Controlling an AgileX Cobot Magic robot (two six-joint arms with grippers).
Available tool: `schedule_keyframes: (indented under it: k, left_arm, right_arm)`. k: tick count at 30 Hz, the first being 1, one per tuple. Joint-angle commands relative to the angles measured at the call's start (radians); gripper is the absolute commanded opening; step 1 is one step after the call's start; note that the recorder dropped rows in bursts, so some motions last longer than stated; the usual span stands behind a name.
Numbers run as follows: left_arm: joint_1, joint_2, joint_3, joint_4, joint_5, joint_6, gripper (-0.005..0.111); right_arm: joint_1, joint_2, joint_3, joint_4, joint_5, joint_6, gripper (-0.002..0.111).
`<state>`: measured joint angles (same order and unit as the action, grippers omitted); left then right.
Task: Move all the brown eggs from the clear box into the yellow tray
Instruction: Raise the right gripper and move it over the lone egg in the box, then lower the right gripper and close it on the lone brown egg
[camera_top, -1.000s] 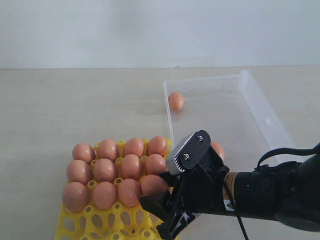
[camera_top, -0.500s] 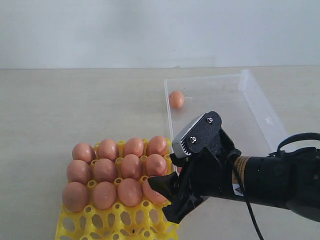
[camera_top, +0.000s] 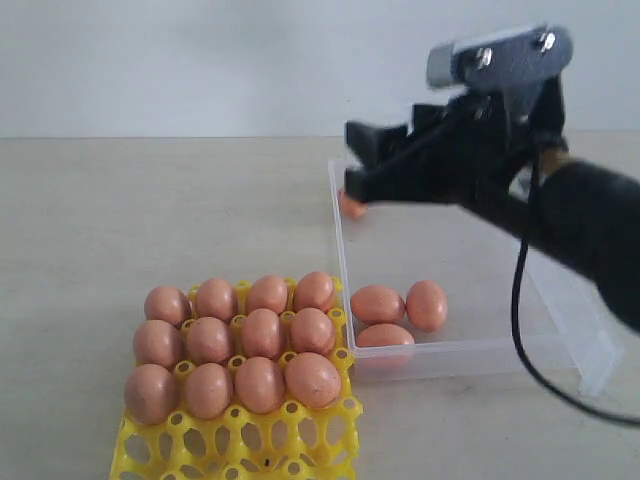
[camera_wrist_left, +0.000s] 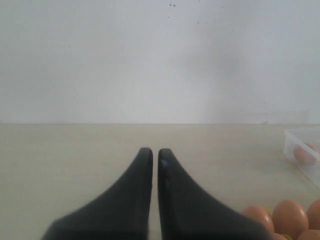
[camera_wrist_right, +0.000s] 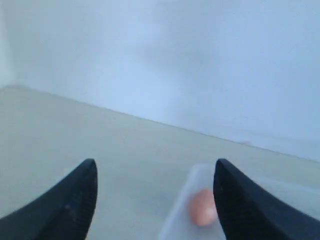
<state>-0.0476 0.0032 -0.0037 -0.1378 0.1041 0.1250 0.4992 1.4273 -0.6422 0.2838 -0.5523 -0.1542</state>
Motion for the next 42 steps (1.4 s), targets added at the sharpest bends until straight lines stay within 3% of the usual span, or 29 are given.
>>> schedule_keyframes:
  k: [1, 5, 8, 11, 27, 42]
  left_arm:
    - [0.003, -0.003, 0.004, 0.0, 0.001, 0.003, 0.004]
    - [0.003, -0.003, 0.004, 0.0, -0.005, 0.003, 0.004]
    - [0.003, -0.003, 0.004, 0.0, -0.005, 0.003, 0.004]
    - [0.003, -0.003, 0.004, 0.0, -0.005, 0.003, 0.004]
    - [0.003, -0.003, 0.004, 0.0, -0.003, 0.003, 0.004]
    - [0.003, -0.003, 0.004, 0.0, 0.001, 0.003, 0.004]
  right_arm:
    - [-0.13, 0.106, -0.264, 0.265, 0.399, -0.255, 0.058]
    - [-0.246, 0.312, -0.557, 0.278, 0.641, -0.181, 0.048]
    - [-0.273, 0.471, -0.746, 0.278, 0.94, -0.14, 0.042]
    - [-0.271, 0.582, -0.859, 0.219, 1.048, -0.155, 0.042]
    - [-0.273, 0.711, -0.918, 0.215, 0.913, -0.079, 0.042]
    - [-0.271, 0.816, -0.982, 0.268, 0.895, -0.083, 0.042]
